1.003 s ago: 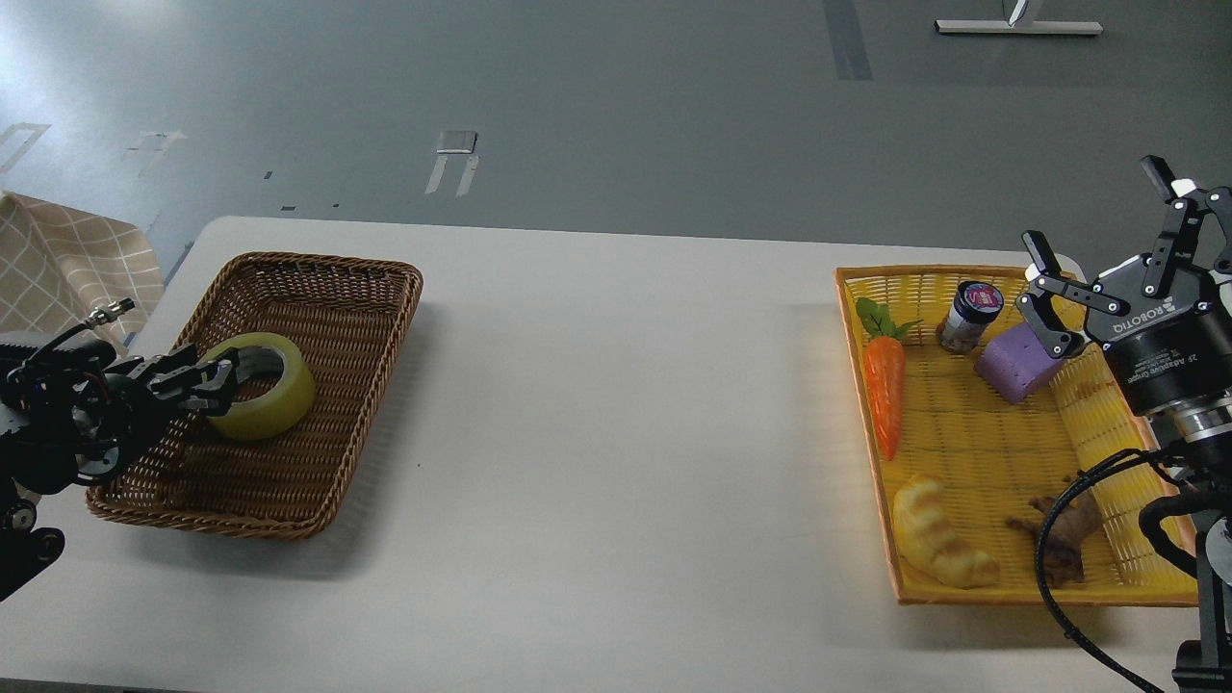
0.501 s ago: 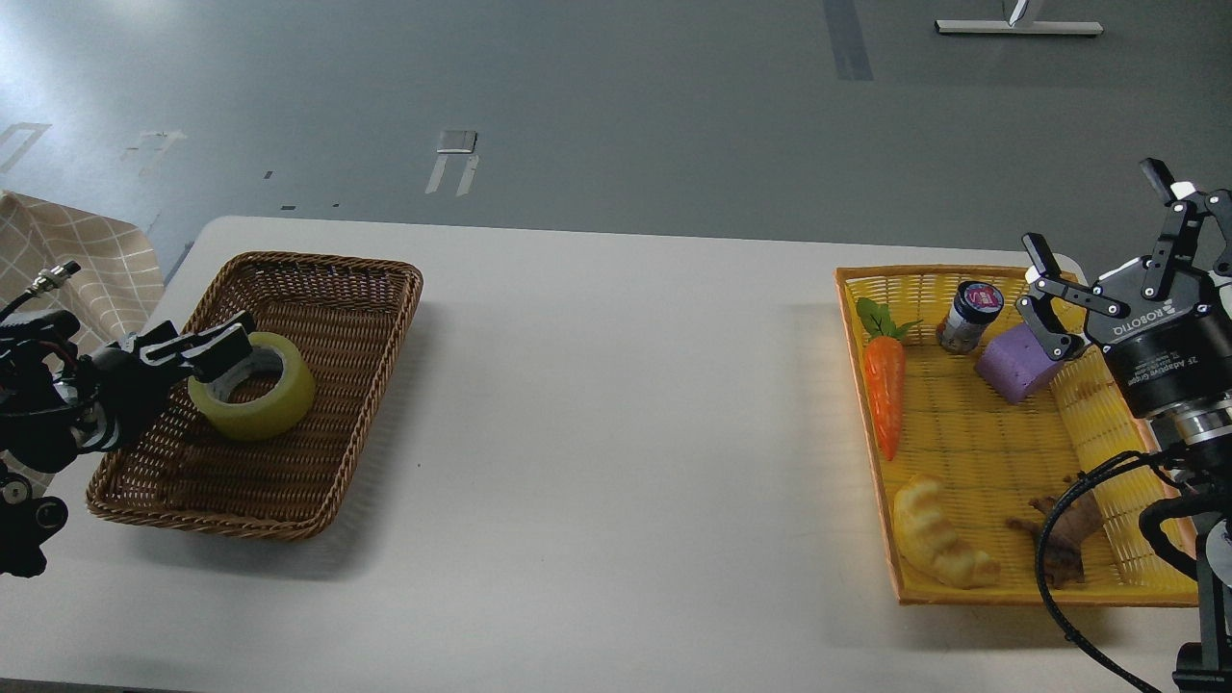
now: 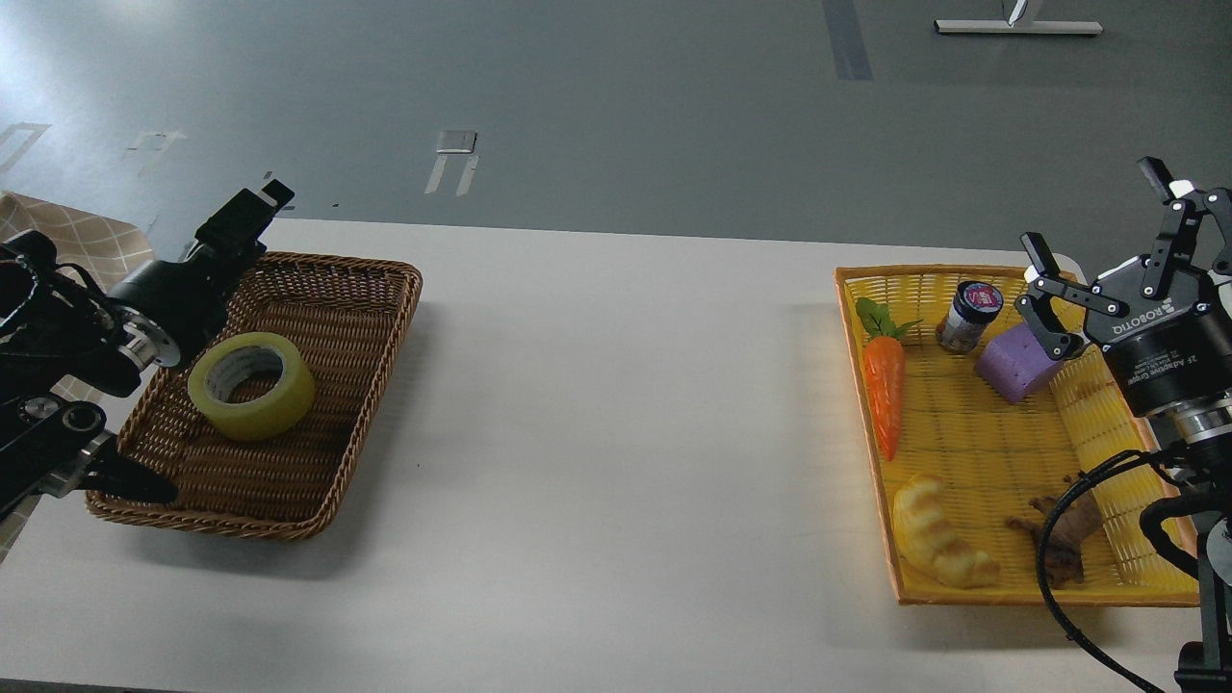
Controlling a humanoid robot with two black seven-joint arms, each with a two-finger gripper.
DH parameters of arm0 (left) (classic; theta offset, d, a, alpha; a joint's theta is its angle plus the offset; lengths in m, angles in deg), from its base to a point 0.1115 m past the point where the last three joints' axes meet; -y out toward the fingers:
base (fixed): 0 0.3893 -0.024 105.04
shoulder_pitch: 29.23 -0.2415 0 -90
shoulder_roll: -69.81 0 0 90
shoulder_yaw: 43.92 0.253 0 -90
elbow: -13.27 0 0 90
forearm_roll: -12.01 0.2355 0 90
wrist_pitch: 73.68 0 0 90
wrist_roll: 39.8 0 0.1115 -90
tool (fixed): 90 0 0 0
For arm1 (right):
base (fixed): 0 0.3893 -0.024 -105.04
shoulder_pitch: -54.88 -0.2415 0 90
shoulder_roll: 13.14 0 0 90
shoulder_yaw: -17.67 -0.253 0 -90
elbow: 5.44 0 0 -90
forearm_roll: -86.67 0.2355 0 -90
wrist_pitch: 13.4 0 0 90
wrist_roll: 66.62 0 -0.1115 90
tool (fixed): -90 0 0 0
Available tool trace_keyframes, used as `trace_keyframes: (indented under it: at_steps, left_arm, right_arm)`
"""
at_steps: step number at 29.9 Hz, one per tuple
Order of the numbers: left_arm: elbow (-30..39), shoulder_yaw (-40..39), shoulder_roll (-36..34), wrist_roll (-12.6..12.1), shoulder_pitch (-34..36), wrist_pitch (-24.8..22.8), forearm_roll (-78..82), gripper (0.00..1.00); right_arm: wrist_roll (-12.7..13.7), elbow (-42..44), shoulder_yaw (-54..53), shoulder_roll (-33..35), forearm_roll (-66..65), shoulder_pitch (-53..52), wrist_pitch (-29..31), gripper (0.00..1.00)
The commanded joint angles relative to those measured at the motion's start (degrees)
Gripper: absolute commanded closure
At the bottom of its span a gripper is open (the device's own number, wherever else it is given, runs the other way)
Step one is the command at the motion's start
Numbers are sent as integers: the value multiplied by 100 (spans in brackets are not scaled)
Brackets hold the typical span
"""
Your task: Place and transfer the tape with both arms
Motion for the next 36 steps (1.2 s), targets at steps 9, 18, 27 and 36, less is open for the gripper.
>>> trace_keyframes:
  at_steps: [9,18,27,36]
  left_arm:
    - [335,-1420,1281,-53,47,-1916,-911,2]
    - [344,-1737,1545,-80,215,-2410,-2283,2]
    - [362,-1843,1492,-238,240,-2778,-2381,2]
    - [484,-1922,1844,-221,267,-3007,-2425,2]
  right_arm:
    - [0,54,-9,116,-27,-85,0,0]
    - [-17,72,-27,204,-18,-94,0,0]
    - [-44,370,-70,459,0,-305,0,0]
    - [-53,107,-62,406,17,-692,0,0]
